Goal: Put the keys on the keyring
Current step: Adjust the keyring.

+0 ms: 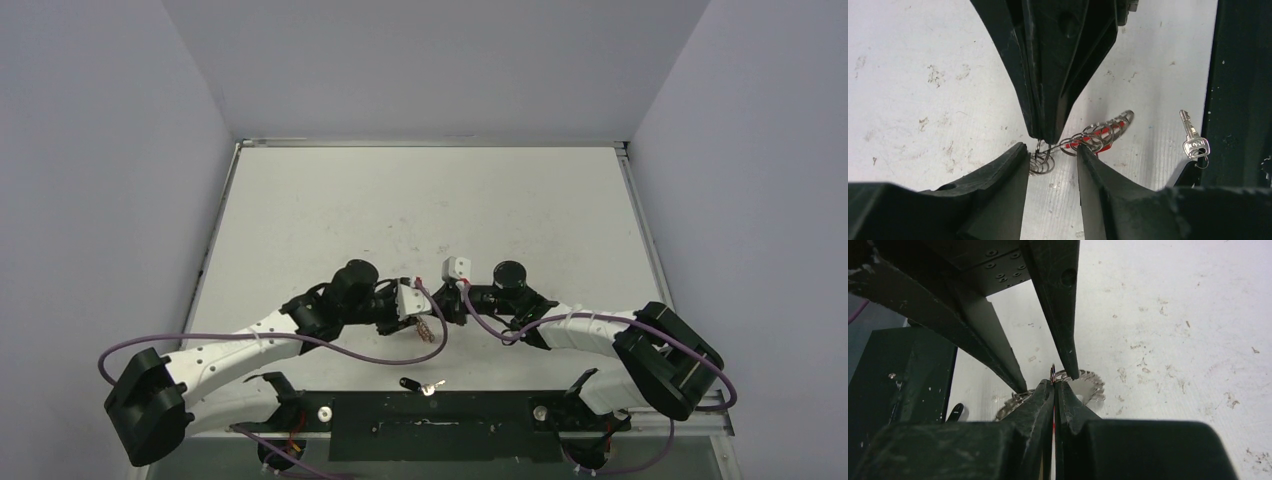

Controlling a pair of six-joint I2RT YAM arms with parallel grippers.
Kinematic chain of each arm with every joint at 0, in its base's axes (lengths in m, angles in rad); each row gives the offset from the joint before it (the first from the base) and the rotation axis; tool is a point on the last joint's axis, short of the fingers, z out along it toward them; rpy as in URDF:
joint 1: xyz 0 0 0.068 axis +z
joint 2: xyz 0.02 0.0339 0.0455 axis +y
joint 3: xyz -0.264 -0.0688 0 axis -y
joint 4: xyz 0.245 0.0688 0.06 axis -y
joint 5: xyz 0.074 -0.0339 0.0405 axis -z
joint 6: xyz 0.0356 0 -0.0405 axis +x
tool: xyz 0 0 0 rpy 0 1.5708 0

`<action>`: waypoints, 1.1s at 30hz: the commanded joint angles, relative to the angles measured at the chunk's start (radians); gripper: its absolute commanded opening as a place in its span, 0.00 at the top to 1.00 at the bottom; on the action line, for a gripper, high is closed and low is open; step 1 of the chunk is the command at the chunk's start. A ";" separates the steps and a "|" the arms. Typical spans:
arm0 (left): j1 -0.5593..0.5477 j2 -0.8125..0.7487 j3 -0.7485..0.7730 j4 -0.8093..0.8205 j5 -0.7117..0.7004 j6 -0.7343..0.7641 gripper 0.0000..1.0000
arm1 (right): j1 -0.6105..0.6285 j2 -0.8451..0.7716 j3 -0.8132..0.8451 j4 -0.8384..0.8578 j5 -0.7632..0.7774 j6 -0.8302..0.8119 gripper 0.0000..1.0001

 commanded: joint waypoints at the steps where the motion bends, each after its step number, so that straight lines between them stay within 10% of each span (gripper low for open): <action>1: 0.025 -0.100 -0.063 0.162 -0.005 -0.106 0.61 | 0.004 0.004 -0.006 0.201 0.004 0.062 1.00; 19: 0.231 -0.168 -0.330 0.749 0.292 -0.467 0.72 | 0.003 0.006 -0.037 0.280 -0.010 0.126 1.00; 33: 0.244 -0.169 -0.310 0.646 0.323 -0.387 0.69 | 0.003 -0.003 -0.036 0.279 -0.011 0.123 1.00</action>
